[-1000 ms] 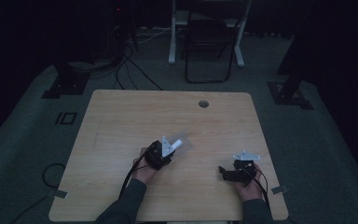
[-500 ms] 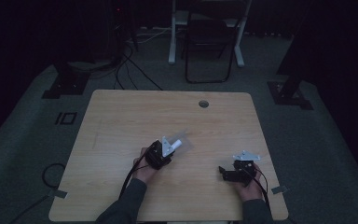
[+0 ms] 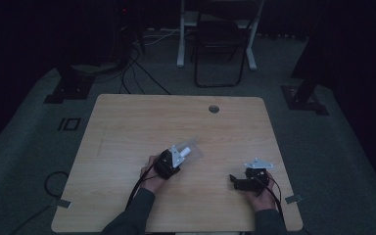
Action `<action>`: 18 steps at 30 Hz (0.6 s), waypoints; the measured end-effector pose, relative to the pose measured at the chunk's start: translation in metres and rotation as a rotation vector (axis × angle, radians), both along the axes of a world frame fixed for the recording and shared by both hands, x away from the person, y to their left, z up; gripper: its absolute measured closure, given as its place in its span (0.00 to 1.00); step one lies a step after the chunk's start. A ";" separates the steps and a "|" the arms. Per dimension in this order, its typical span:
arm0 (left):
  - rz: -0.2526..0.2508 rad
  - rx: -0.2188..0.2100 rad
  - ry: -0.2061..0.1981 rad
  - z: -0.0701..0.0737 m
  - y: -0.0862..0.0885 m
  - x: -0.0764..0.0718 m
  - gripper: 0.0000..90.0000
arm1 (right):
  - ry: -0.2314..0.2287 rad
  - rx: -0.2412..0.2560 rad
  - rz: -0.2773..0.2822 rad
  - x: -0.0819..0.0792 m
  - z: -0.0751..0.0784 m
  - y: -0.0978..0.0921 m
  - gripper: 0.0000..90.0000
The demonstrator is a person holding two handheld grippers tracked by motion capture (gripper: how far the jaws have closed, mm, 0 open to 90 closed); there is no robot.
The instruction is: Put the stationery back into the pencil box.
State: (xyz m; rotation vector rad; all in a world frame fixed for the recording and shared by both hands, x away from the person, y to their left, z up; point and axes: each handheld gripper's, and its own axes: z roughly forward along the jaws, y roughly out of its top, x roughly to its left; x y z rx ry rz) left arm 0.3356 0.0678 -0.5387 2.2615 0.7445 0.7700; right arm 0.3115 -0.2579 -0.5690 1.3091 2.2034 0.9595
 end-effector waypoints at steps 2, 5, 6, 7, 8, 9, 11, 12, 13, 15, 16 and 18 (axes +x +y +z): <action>0.000 0.001 0.004 -0.001 -0.001 0.001 0.78 | 0.000 0.000 0.000 0.000 0.000 0.000 0.12; -0.002 0.011 0.007 -0.003 -0.001 0.002 0.78 | 0.000 0.000 0.000 0.000 0.000 0.000 0.12; -0.001 0.015 0.007 -0.004 -0.001 0.002 0.78 | 0.000 0.000 0.000 0.000 0.000 0.000 0.12; 0.002 0.013 0.009 -0.004 -0.001 0.003 0.78 | 0.000 0.000 0.000 0.000 0.000 0.000 0.12; 0.003 0.016 0.012 -0.005 -0.002 0.003 0.78 | 0.000 0.000 0.000 0.000 0.000 0.000 0.12; 0.003 0.021 0.010 -0.006 -0.002 0.003 0.78 | 0.000 0.000 0.000 0.000 0.000 0.000 0.12; 0.005 0.029 0.009 -0.007 -0.002 0.004 0.78 | 0.000 0.000 0.000 0.000 0.000 0.000 0.12; 0.005 0.029 0.009 -0.007 -0.002 0.004 0.78 | 0.000 0.000 0.000 0.000 0.000 0.000 0.12; 0.007 0.036 0.006 -0.007 -0.003 0.004 0.78 | 0.000 0.000 0.000 0.000 0.000 0.000 0.12; 0.007 0.035 0.005 -0.007 -0.003 0.004 0.78 | 0.000 0.000 0.000 0.000 0.000 0.000 0.12; 0.006 0.038 0.003 -0.007 -0.003 0.004 0.77 | 0.000 0.000 0.000 0.000 0.000 0.000 0.12; 0.009 0.036 0.000 -0.006 -0.003 0.004 0.72 | 0.000 0.000 0.000 0.000 0.000 0.000 0.12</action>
